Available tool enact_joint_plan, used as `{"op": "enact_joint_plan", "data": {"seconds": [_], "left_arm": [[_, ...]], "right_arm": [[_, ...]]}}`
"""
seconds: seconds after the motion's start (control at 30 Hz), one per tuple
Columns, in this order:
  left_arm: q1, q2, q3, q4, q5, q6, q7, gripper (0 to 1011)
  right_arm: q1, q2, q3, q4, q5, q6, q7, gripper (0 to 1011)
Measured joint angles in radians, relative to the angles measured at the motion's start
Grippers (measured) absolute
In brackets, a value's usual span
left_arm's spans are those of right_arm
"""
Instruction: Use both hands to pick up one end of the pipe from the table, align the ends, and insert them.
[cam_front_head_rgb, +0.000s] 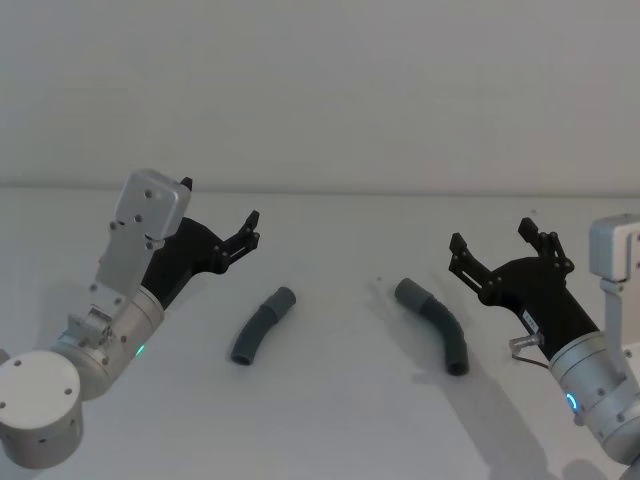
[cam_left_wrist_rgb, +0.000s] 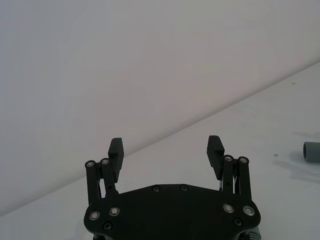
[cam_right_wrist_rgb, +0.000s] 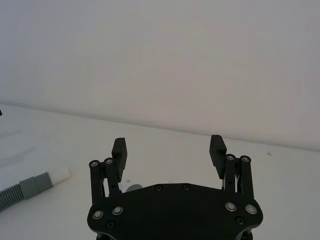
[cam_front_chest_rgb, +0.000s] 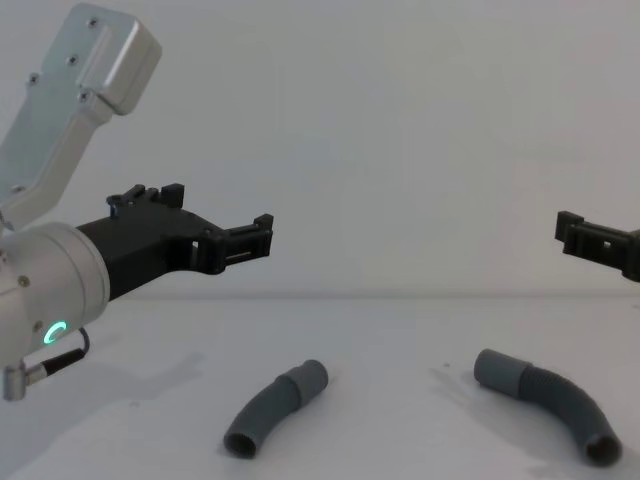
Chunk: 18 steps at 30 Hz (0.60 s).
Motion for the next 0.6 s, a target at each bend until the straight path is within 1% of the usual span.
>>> {"op": "enact_joint_plan", "data": {"seconds": [0.6], "left_arm": [[0.000, 0.000, 0.000, 0.000, 0.000, 0.000, 0.000, 1001]], "right_arm": [[0.000, 0.000, 0.000, 0.000, 0.000, 0.000, 0.000, 1000]]}}
